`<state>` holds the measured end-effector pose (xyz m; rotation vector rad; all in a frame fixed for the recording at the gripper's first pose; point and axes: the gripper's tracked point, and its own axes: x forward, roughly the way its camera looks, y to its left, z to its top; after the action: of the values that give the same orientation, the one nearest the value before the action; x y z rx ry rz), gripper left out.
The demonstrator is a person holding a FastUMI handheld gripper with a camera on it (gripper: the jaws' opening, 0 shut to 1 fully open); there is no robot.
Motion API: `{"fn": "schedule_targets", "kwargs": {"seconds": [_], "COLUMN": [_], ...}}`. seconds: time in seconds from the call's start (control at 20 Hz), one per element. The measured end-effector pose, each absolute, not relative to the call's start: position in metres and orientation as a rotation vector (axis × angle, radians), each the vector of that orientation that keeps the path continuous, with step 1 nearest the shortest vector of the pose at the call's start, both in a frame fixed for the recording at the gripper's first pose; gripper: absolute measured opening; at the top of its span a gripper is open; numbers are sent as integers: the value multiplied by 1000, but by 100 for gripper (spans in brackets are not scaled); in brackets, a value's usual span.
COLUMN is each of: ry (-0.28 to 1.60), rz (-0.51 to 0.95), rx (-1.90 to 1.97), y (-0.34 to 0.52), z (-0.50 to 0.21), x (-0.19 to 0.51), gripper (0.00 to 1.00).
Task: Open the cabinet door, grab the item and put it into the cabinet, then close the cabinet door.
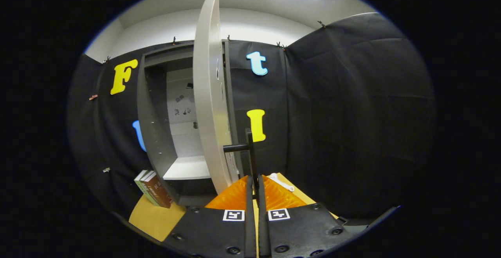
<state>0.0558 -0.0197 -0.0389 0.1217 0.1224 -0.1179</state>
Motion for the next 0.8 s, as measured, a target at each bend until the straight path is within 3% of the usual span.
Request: {"fn": "schedule_targets", "kwargs": {"seconds": [0.15,0.4,0.55,0.8], "ry": [99,105,79,-25], "rz": [-180,-166,-160,-64], "rx": [74,80,62,55], "y": [-48,-42,-36,4], "z": [-34,-34,-24,7], "x": [51,43,32,-1], "gripper": [6,6,14,85]}}
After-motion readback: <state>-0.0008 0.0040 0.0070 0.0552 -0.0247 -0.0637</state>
